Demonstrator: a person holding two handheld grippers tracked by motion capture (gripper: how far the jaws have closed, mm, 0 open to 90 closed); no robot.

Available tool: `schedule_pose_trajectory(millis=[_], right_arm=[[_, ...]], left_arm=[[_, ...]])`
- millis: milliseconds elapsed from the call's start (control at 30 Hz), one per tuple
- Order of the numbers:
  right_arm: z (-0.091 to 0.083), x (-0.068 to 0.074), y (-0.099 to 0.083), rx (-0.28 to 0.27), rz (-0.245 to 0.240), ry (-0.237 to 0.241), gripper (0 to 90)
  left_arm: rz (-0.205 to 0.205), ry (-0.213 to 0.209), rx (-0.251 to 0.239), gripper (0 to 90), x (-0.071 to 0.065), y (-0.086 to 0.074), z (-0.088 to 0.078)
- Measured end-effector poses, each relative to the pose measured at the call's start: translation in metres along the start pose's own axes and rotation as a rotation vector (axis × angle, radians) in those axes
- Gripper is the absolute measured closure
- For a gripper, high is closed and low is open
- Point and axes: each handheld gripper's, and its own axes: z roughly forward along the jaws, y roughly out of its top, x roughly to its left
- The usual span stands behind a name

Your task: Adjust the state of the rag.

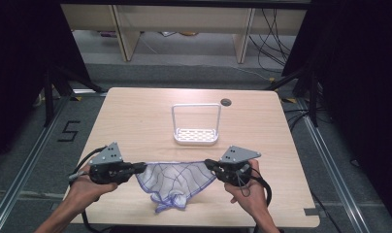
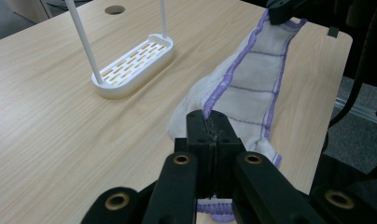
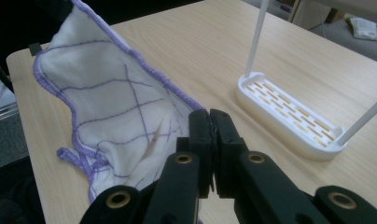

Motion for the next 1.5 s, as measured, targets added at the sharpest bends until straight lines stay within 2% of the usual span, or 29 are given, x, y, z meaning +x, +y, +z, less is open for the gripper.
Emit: schedule_pose_trajectory(millis=[67, 133, 333, 433, 467, 500, 533, 567, 633, 700, 767, 800, 867, 967, 1000, 1033, 1067, 1100, 1133, 1167, 1200, 1233, 1267, 1300, 1367, 1400, 1433, 1467, 1500], right_arm=[[-0.002, 0.001, 0.005, 0.001, -0.022, 0.015, 88.8], [-0.006, 0.004, 0.009, 0.001, -0.008, 0.024, 88.8], [-0.027, 0.011, 0.029, -0.029, -0.024, 0.041, 89.0], [-0.043, 0.015, 0.043, -0.055, -0.045, 0.059, 89.0], [-0.043, 0.015, 0.043, -0.055, -0.045, 0.059, 89.0], [-0.058, 0.017, 0.055, -0.078, -0.049, 0.077, 89.0], [-0.061, 0.018, 0.058, -0.088, -0.054, 0.075, 89.0], [-0.068, 0.019, 0.063, -0.094, -0.054, 0.083, 89.0], [-0.084, 0.022, 0.074, -0.098, -0.062, 0.089, 89.0], [-0.091, 0.022, 0.080, -0.108, -0.083, 0.085, 89.0], [-0.092, 0.021, 0.082, -0.095, -0.086, 0.065, 89.0], [-0.090, 0.018, 0.082, -0.073, -0.083, 0.072, 89.0], [-0.078, 0.010, 0.077, -0.036, -0.060, 0.054, 89.0], [-0.050, -0.011, 0.065, 0.017, -0.013, 0.044, 88.9], [-0.039, -0.019, 0.061, 0.039, -0.004, 0.028, 88.9], [-0.025, -0.029, 0.056, 0.068, -0.003, 0.005, 88.9], [-0.017, -0.035, 0.052, 0.096, 0.011, -0.012, 88.9], [-0.002, -0.046, 0.046, 0.120, 0.013, -0.029, 88.9], [-0.002, -0.046, 0.046, 0.120, 0.013, -0.029, 88.9], [0.020, -0.060, 0.037, 0.173, 0.033, -0.048, 88.9], [0.029, -0.066, 0.031, 0.198, 0.049, -0.062, 88.9], [0.037, -0.070, 0.027, 0.207, 0.057, -0.061, 88.9], [0.037, -0.070, 0.027, 0.207, 0.057, -0.061, 88.9], [0.055, -0.080, 0.014, 0.250, 0.074, -0.083, 88.8], [0.065, -0.083, 0.007, 0.276, 0.107, -0.089, 88.8], [0.069, -0.084, 0.004, 0.276, 0.106, -0.093, 88.8], [0.072, -0.084, 0.000, 0.298, 0.123, -0.101, 88.8], [0.072, -0.084, 0.000, 0.298, 0.123, -0.101, 88.8], [0.081, -0.084, -0.009, 0.304, 0.073, -0.095, 88.8]], left_arm=[[-0.010, -0.004, -0.010, 88.3, 0.004, 0.001, -0.001], [-0.027, -0.019, -0.023, 88.3, 0.006, 0.003, -0.004], [-0.014, -0.047, -0.054, 88.3, 0.002, 0.017, -0.021], [0.018, -0.075, -0.093, 88.3, -0.008, 0.038, -0.044], [0.018, -0.075, -0.093, 88.3, -0.008, 0.038, -0.044], [0.033, -0.078, -0.101, 88.3, -0.013, 0.048, -0.054], [0.043, -0.091, -0.109, 88.3, -0.015, 0.053, -0.059], [0.051, -0.085, -0.116, 88.3, -0.018, 0.058, -0.064], [0.066, -0.108, -0.113, 88.3, -0.024, 0.068, -0.070], [0.072, -0.124, -0.120, 88.3, -0.026, 0.073, -0.069], [0.078, -0.121, -0.099, 88.3, -0.024, 0.076, -0.061], [0.068, -0.121, -0.079, 88.3, -0.019, 0.075, -0.051], [0.050, -0.110, -0.043, 88.2, -0.009, 0.072, -0.034], [0.014, -0.079, -0.010, 88.3, 0.012, 0.061, 0.002], [0.014, -0.079, -0.010, 88.2, 0.012, 0.061, 0.002], [0.010, -0.039, 0.035, 88.2, 0.026, 0.052, 0.026], [0.006, -0.009, 0.062, 88.2, 0.034, 0.046, 0.042], [0.000, -0.006, 0.076, 88.1, 0.040, 0.042, 0.050], [0.000, -0.006, 0.076, 88.0, 0.040, 0.042, 0.050], [-0.044, 0.002, 0.101, 87.8, 0.056, 0.030, 0.074], [-0.063, 0.005, 0.115, 87.7, 0.060, 0.026, 0.081], [-0.063, 0.021, 0.128, 87.6, 0.066, 0.020, 0.091], [-0.063, 0.021, 0.128, 87.5, 0.066, 0.020, 0.091], [-0.069, 0.014, 0.148, 87.4, 0.074, 0.013, 0.104], [-0.064, 0.023, 0.168, 87.2, 0.076, 0.008, 0.113], [-0.047, 0.025, 0.189, 87.2, 0.078, 0.006, 0.117], [-0.054, 0.018, 0.196, 87.2, 0.077, 0.004, 0.120], [-0.054, 0.018, 0.196, 87.2, 0.077, 0.004, 0.120], [-0.041, 0.014, 0.227, 87.1, 0.075, -0.003, 0.125]])
